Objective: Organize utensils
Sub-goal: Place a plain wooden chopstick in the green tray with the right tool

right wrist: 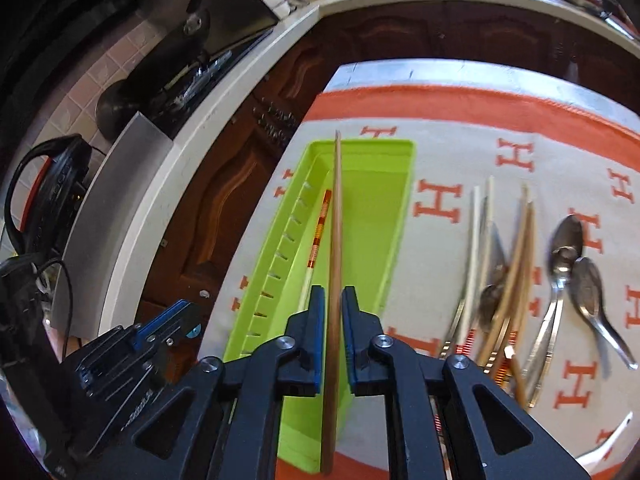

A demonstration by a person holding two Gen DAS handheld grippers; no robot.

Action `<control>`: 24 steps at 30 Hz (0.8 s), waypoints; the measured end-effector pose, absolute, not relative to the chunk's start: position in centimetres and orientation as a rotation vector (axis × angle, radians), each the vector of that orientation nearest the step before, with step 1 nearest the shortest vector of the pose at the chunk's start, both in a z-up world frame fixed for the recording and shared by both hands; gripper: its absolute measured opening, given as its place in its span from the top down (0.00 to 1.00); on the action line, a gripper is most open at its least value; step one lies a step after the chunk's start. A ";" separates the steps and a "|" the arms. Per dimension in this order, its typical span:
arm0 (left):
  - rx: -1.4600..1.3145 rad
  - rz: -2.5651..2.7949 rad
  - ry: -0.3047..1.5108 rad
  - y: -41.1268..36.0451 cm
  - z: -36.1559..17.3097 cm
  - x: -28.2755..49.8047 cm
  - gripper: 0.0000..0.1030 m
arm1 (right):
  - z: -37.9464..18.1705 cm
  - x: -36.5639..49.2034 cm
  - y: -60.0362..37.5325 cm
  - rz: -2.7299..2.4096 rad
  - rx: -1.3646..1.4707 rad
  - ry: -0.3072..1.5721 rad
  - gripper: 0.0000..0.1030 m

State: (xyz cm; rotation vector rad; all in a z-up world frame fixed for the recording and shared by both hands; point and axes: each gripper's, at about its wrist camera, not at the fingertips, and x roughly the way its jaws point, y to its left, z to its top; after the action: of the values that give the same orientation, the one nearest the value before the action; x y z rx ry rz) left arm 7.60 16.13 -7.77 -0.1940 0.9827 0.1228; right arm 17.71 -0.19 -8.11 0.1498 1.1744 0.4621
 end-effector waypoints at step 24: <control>-0.157 -0.019 0.940 9.9 -7.1 8.6 0.75 | -3.7 10.2 -13.6 0.373 0.157 0.840 0.37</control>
State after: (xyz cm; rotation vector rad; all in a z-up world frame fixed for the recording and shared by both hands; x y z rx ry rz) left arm 8.56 9.91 -7.07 -0.1567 0.9402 -0.0188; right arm 10.24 -13.63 -3.70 0.1568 0.8401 0.3729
